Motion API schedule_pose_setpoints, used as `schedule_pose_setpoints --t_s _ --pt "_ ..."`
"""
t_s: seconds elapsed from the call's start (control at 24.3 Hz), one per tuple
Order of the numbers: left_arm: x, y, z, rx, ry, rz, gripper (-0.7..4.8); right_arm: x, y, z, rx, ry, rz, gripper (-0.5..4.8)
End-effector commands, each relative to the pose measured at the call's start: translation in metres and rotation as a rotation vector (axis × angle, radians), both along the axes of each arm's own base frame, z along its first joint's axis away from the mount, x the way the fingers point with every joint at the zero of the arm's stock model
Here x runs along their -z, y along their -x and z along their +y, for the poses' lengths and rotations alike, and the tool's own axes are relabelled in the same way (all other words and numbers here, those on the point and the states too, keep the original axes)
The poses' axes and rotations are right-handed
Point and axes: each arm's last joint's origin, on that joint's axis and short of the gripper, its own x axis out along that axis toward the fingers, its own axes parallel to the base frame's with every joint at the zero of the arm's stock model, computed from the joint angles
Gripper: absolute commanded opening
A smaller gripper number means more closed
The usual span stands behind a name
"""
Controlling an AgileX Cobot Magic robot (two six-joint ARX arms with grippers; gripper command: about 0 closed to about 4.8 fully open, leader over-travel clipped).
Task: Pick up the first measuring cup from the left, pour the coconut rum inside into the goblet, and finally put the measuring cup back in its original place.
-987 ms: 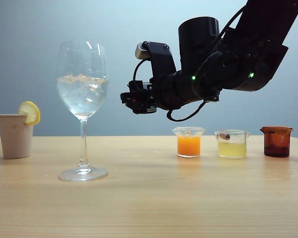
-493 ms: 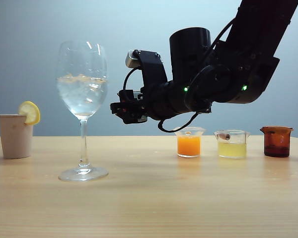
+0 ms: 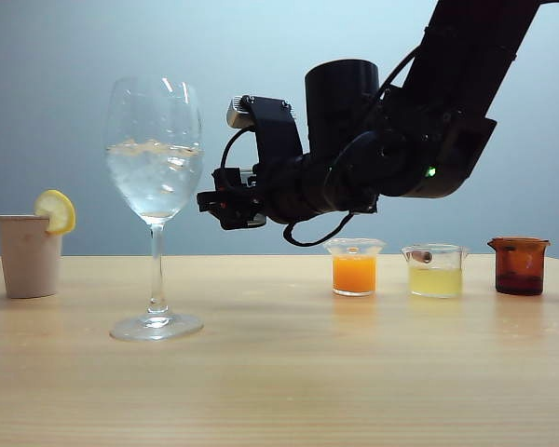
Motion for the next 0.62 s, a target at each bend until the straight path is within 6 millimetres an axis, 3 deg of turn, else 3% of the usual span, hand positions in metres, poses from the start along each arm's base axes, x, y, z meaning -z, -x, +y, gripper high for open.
schedule_pose_setpoints --t_s 0.04,0.62 --pt "-0.003 0.001 0.0 0.004 0.008 -0.012 -0.05 0.0 -0.003 0.003 0.0 -0.006 -0.001 1.16" --pt "-0.003 0.001 0.0 0.004 0.007 -0.011 -0.06 0.015 -0.014 0.008 0.084 0.006 0.039 1.16"
